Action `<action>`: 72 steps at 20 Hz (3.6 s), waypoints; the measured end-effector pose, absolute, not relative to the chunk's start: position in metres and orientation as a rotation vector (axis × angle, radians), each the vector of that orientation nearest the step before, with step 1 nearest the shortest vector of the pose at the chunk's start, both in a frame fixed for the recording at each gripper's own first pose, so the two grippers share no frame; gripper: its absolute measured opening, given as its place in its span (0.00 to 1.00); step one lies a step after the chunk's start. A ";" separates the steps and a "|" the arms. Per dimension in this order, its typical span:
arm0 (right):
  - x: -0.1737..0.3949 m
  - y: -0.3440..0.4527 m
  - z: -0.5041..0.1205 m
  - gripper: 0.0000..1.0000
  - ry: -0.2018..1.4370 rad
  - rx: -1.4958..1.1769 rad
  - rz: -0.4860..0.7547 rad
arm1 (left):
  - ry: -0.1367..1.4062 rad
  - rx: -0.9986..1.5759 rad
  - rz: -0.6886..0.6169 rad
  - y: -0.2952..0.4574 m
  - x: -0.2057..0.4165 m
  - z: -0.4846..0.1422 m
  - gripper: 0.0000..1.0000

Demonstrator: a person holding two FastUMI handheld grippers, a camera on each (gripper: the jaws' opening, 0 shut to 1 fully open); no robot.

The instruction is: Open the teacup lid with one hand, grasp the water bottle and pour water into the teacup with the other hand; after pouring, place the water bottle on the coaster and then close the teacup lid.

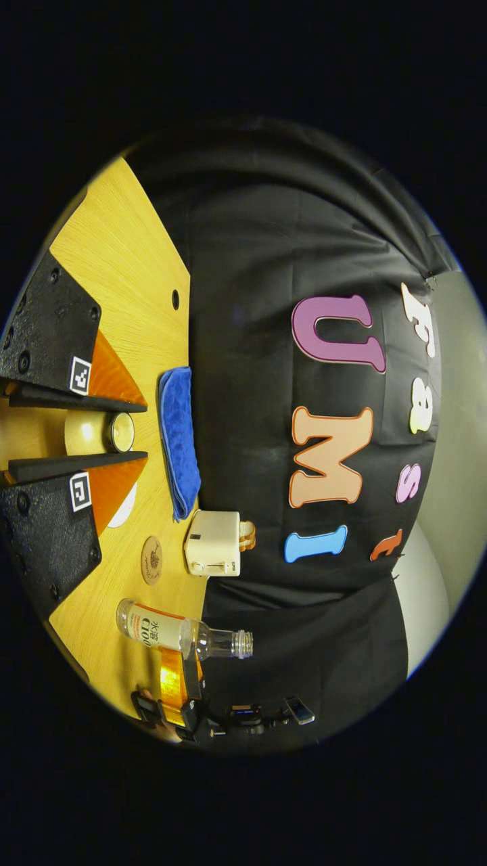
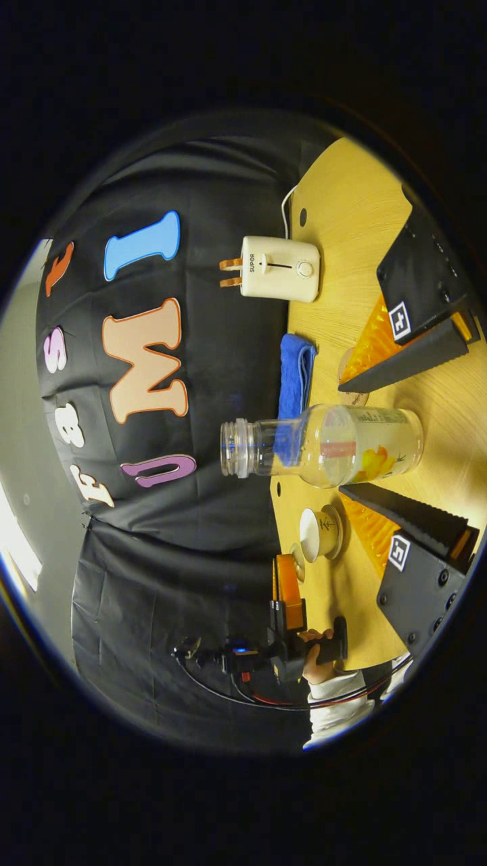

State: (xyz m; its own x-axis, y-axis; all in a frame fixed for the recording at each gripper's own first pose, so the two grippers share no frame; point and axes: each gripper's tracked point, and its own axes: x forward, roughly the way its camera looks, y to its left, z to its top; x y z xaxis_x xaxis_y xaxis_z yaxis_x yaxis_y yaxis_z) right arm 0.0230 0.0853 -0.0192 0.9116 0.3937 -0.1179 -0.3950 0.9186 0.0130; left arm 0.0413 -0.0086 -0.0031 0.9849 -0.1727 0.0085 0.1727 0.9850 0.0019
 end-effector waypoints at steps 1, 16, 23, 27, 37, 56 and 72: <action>0.026 0.089 -0.021 0.88 0.130 -0.016 0.410 | -0.009 0.001 -0.166 -0.005 0.040 -0.003 0.27; 0.049 0.109 -0.037 0.81 0.205 -0.169 0.334 | -0.008 0.003 -0.034 0.035 0.033 -0.002 0.27; 0.056 0.109 -0.026 0.79 0.275 -0.390 0.235 | -0.006 0.001 -0.020 0.038 0.032 -0.004 0.27; 0.071 0.111 -0.002 0.78 0.242 -0.584 0.190 | -0.004 0.000 0.006 0.044 0.033 -0.004 0.27; 0.119 0.121 0.010 0.78 0.150 -1.153 0.099 | -0.004 0.000 0.020 0.045 0.034 -0.005 0.27; 0.139 0.164 -0.009 0.77 0.030 -1.662 0.123 | -0.004 -0.001 0.028 0.049 0.034 -0.004 0.27; 0.130 0.195 0.003 0.78 -0.146 -1.908 0.120 | -0.002 -0.001 0.031 0.050 0.033 -0.004 0.27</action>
